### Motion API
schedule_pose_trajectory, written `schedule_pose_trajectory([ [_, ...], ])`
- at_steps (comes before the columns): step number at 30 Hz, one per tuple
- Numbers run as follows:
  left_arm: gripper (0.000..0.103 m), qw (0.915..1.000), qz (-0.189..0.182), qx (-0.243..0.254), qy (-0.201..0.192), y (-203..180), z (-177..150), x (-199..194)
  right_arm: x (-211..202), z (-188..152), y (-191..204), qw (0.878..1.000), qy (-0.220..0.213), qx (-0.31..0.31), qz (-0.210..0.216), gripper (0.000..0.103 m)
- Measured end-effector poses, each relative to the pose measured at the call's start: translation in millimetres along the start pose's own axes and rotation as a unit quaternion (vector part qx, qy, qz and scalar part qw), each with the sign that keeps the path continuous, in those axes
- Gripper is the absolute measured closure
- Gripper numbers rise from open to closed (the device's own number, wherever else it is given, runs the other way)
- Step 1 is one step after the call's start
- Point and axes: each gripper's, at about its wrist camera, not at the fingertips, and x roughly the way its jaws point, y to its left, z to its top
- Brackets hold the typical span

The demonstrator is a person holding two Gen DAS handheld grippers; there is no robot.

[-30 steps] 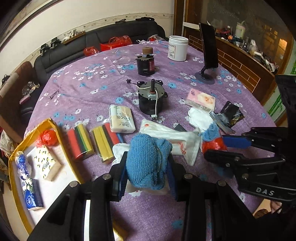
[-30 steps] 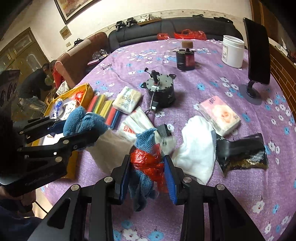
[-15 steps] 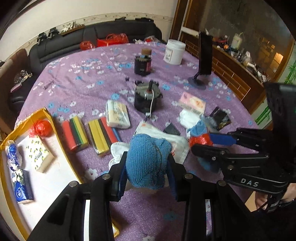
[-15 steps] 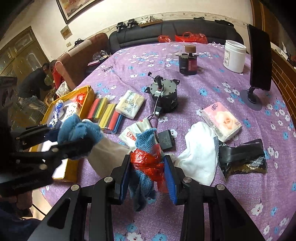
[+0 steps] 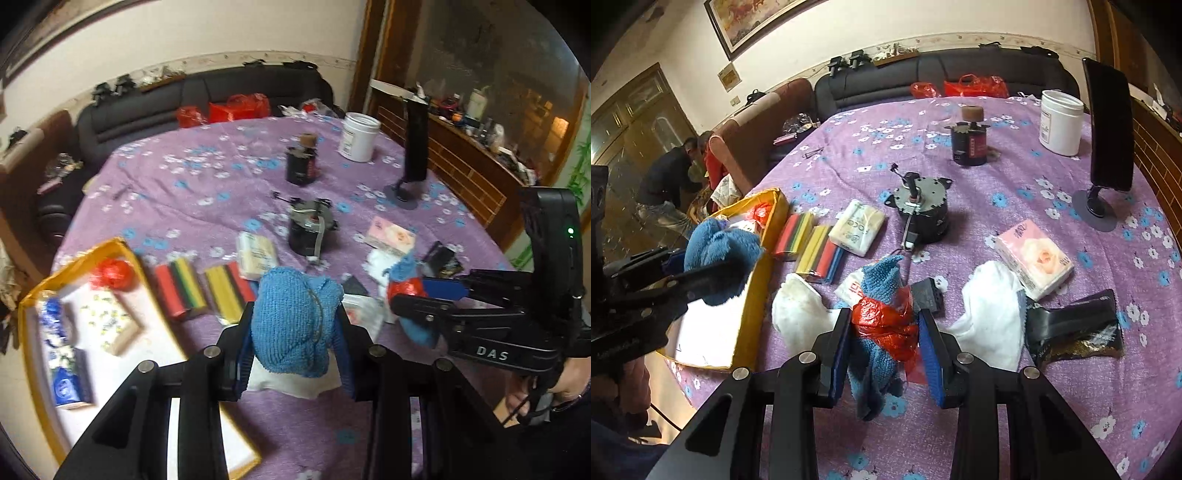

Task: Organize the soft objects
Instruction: 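Carry both socks over the tray and open both grippers to drop them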

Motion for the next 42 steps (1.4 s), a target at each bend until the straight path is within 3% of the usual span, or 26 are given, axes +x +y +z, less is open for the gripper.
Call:
schedule_pose_trajectory([
  [7,0.066,0.9983,0.056,-0.019,-0.003,24,-8,-4,10,9,20,0.999,0.008,-0.025,0.019,0.065],
  [20,0.066,0.9901,0.124,-0.066,0.006,79,-34,-15,37,31,100,0.991,0.031,-0.110,0.069,0.064],
  [32,0.066,0.9827,0.144,-0.108,0.044,145,-69,-18,81,45,187,0.979,0.056,-0.159,0.111,0.064],
  [42,0.066,0.9782,0.134,-0.130,0.090,185,-94,-3,144,46,221,0.977,0.112,-0.145,0.110,0.064],
])
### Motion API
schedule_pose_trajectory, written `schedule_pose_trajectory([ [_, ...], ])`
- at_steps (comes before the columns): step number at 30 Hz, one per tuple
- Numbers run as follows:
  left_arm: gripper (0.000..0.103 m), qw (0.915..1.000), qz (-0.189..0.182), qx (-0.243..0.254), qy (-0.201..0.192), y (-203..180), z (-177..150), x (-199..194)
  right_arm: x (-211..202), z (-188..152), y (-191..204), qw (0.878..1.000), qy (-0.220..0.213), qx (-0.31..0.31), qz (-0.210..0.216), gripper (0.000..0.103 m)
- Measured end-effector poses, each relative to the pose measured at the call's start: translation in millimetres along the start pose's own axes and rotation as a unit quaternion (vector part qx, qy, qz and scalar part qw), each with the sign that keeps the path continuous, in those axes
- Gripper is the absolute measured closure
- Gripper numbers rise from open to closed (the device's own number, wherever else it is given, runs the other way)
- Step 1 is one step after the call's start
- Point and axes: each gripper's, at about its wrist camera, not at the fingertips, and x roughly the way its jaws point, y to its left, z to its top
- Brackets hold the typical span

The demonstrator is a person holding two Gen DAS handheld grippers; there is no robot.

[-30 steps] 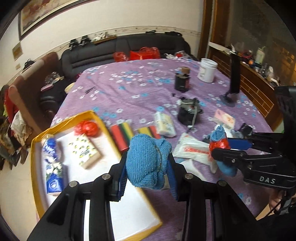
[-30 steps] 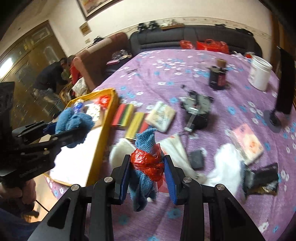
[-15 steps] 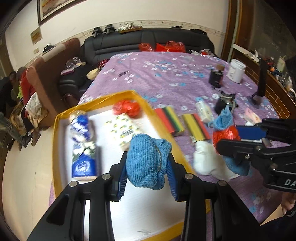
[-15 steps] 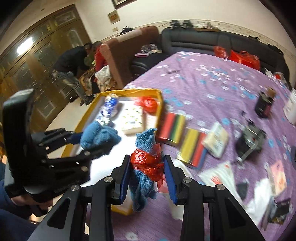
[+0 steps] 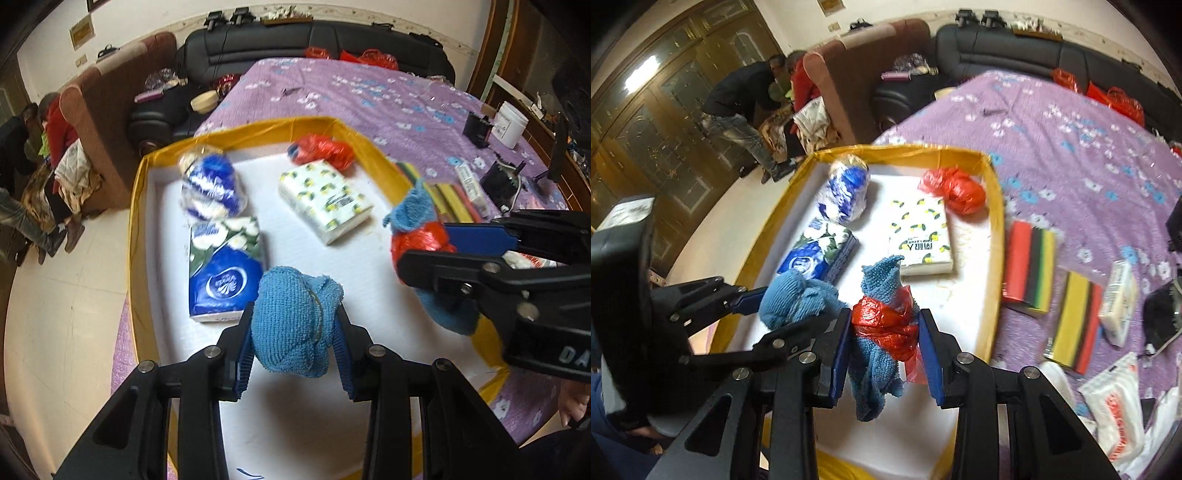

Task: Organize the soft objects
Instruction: 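Carry both socks over the tray and open both grippers to drop them, then move both grippers back over the pile of soft items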

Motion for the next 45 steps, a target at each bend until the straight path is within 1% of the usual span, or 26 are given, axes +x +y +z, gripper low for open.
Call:
schedule_pose_trajectory([
  [7,0.066,0.9998,-0.007,0.005,0.015,8,4,16,38,15,-7,0.999,0.037,0.029,-0.009,0.064],
  [12,0.066,0.9997,-0.013,0.005,0.021,12,8,25,49,26,-8,0.998,0.037,0.034,-0.026,0.064],
  [15,0.066,0.9997,-0.015,0.004,0.020,12,10,27,51,32,-9,0.998,0.033,0.037,-0.028,0.063],
  [18,0.065,0.9996,-0.019,0.004,0.020,12,10,27,50,34,-9,0.998,0.034,0.036,-0.024,0.061],
  [20,0.063,0.9996,-0.021,0.003,0.020,11,10,26,48,31,-9,0.998,0.036,0.039,-0.019,0.058],
  [23,0.057,0.9996,-0.022,-0.001,0.016,10,11,23,40,29,-9,0.999,0.028,0.039,-0.017,0.053],
  [28,0.056,0.9998,-0.018,0.001,0.004,5,13,13,20,26,-13,0.999,0.009,0.047,-0.012,0.052],
  [33,0.054,0.9998,-0.018,-0.001,-0.001,-4,14,6,-9,17,-28,0.998,-0.017,0.067,-0.005,0.052],
  [41,0.054,0.9994,-0.025,0.022,-0.011,-41,20,-3,-61,-12,-77,0.992,-0.052,0.117,-0.021,0.052],
  [43,0.054,0.9991,-0.027,0.032,-0.013,-54,21,-6,-72,-21,-93,0.990,-0.057,0.126,-0.033,0.053],
  [45,0.054,0.9987,-0.031,0.039,-0.014,-64,22,-9,-83,-32,-113,0.988,-0.060,0.131,-0.059,0.053],
])
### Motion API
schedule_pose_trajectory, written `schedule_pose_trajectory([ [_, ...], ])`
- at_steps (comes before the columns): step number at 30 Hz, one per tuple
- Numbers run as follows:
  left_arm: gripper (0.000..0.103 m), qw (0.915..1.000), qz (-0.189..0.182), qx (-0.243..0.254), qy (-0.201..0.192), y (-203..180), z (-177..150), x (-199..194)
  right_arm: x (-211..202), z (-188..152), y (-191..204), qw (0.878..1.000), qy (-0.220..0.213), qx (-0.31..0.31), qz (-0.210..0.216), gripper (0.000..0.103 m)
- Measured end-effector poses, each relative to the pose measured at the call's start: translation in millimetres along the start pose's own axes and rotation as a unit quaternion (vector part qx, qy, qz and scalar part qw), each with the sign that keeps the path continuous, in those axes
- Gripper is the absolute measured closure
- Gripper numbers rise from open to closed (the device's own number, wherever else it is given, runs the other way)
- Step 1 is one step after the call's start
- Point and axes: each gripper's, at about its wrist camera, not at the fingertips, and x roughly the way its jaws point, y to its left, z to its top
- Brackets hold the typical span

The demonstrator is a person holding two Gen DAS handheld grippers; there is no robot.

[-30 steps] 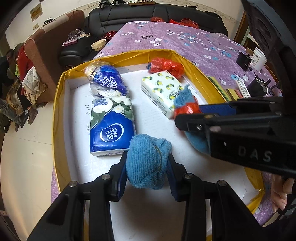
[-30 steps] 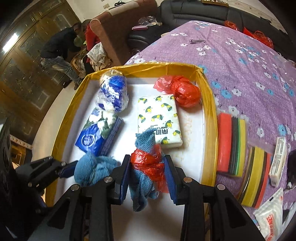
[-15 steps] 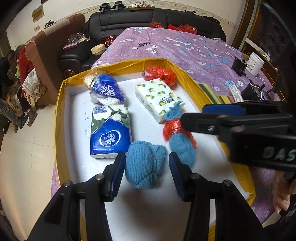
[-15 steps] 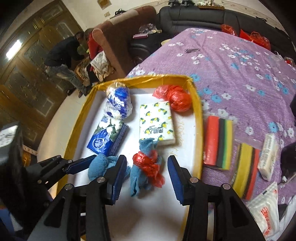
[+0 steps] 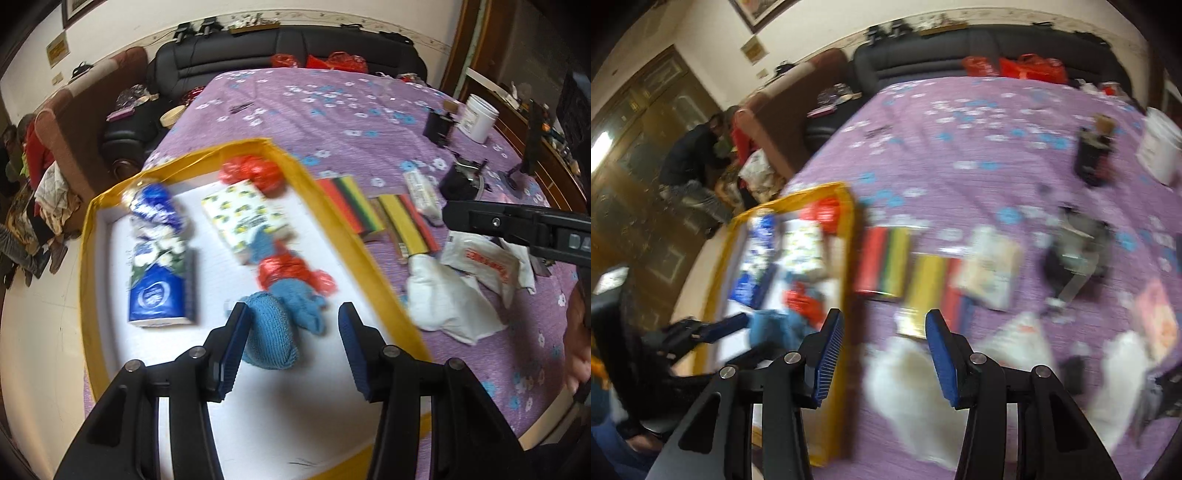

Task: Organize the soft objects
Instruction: 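Move both grippers back over the pile of soft items, then grasp the white printed plastic bag with the right gripper while left grasps the white cloth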

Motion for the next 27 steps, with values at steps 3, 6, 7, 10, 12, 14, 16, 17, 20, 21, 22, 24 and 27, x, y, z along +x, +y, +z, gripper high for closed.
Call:
schedule_pose_trajectory([
  [3,0.051,0.9999,-0.004,0.010,-0.002,-15,1,-3,-4,-10,-28,0.999,0.008,-0.008,-0.039,0.053],
  [6,0.049,0.9998,-0.008,0.017,-0.003,-29,2,-5,-2,-21,-48,0.997,0.029,-0.023,-0.070,0.053],
  [7,0.049,0.9998,-0.009,0.018,-0.003,-32,2,-5,-1,-26,-53,0.996,0.034,-0.025,-0.074,0.053],
  [10,0.044,0.9996,-0.020,0.020,-0.002,-47,4,-6,4,-35,-65,0.995,0.050,-0.034,-0.085,0.053],
  [12,0.040,0.9993,-0.030,0.024,0.002,-56,6,-5,9,-41,-70,0.993,0.060,-0.043,-0.094,0.053],
  [14,0.036,0.9986,-0.039,0.035,0.012,-70,8,-1,14,-45,-75,0.992,0.070,-0.051,-0.088,0.053],
  [16,0.034,0.9980,-0.047,0.040,0.014,-79,8,0,17,-51,-73,0.991,0.071,-0.074,-0.084,0.057],
  [17,0.032,0.9977,-0.050,0.043,0.017,-85,10,3,18,-54,-74,0.991,0.073,-0.080,-0.084,0.065],
  [20,0.030,0.9970,-0.056,0.047,0.028,-98,13,11,12,-62,-73,0.990,0.077,-0.087,-0.078,0.073],
  [21,0.030,0.9967,-0.057,0.049,0.031,-102,14,14,7,-64,-74,0.991,0.077,-0.084,-0.076,0.074],
  [22,0.030,0.9963,-0.057,0.051,0.037,-106,15,19,1,-68,-76,0.991,0.077,-0.076,-0.073,0.077],
  [24,0.029,0.9958,-0.055,0.055,0.049,-113,17,29,-14,-77,-83,0.993,0.071,-0.062,-0.072,0.080],
  [27,0.029,0.9943,-0.048,0.068,0.067,-123,19,43,-35,-96,-94,0.993,0.065,-0.046,-0.082,0.080],
])
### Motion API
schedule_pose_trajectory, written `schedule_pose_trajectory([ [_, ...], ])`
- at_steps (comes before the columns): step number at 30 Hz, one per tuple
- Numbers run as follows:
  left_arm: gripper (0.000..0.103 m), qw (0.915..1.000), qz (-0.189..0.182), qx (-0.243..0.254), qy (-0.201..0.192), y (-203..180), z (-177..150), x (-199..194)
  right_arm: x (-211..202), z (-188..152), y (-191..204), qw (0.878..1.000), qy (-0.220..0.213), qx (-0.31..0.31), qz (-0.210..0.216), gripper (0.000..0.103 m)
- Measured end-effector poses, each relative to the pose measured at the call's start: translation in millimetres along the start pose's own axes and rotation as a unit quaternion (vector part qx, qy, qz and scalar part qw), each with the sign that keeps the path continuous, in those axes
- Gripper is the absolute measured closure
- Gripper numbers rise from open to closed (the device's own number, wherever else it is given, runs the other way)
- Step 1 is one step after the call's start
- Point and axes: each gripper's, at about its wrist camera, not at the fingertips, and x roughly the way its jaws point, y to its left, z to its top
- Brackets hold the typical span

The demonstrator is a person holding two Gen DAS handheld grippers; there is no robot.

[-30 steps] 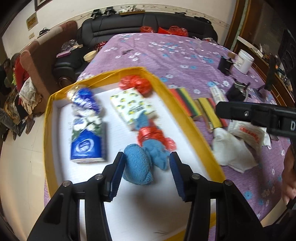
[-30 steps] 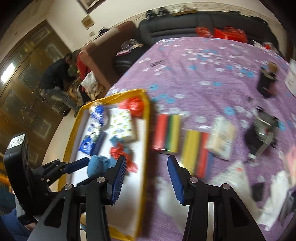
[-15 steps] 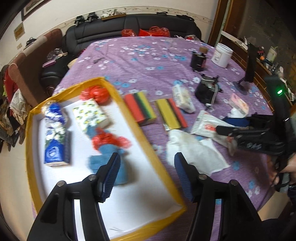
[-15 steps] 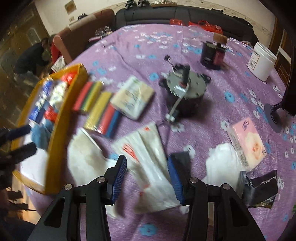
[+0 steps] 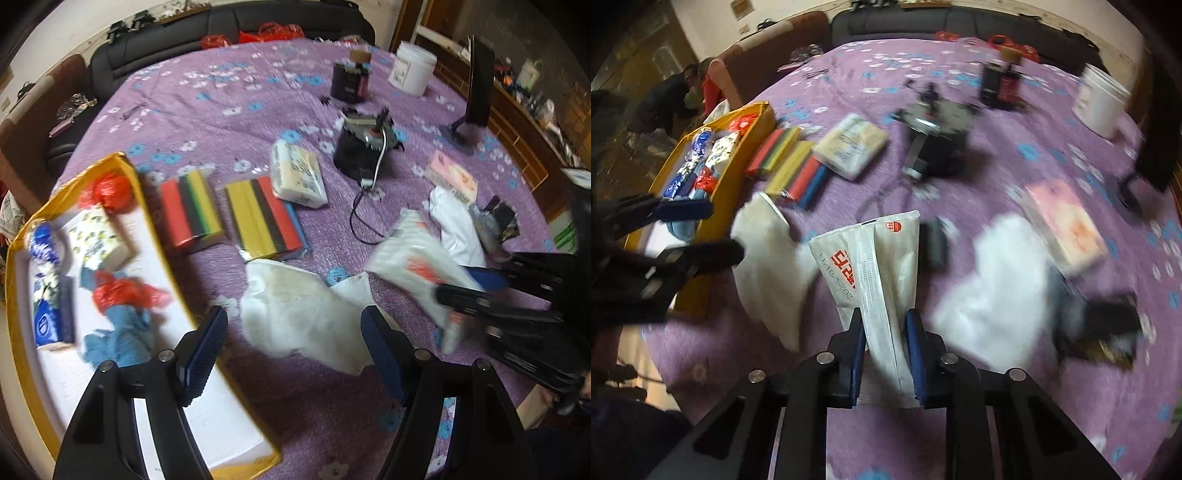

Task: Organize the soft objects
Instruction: 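Grasp the white printed plastic bag with the right gripper while left grasps the white cloth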

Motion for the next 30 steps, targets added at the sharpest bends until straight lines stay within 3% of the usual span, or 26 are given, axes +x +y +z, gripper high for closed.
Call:
schedule_pose_trajectory([
  [8,0.029,0.9967,0.037,0.023,0.068,-13,6,49,-19,-46,-32,0.997,0.001,0.077,-0.006,0.079],
  [10,0.041,0.9977,0.029,0.024,0.056,-18,4,48,-22,-49,-34,0.996,-0.003,0.084,-0.012,0.077],
  [12,0.068,0.9979,0.018,0.038,0.050,-28,3,45,-23,-52,-36,0.996,-0.004,0.089,-0.014,0.077],
  [14,0.083,0.9970,0.006,0.062,0.047,-42,-2,43,-22,-53,-37,0.995,-0.003,0.103,-0.006,0.074],
  [15,0.083,0.9966,0.000,0.068,0.047,-47,-4,42,-21,-53,-38,0.994,-0.002,0.112,0.000,0.073],
  [18,0.084,0.9935,-0.051,0.085,0.055,-61,-14,38,-17,-56,-39,0.992,0.007,0.130,0.008,0.053],
  [20,0.084,0.9918,-0.060,0.100,0.054,-69,-19,36,-15,-55,-37,0.991,0.011,0.130,0.010,0.045],
  [23,0.084,0.9917,-0.062,0.100,0.053,-69,-22,35,-13,-54,-30,0.993,0.019,0.114,0.009,0.045],
  [30,0.081,0.9918,-0.053,0.104,0.051,-70,-18,35,-11,-51,-22,0.996,0.019,0.080,-0.036,0.045],
])
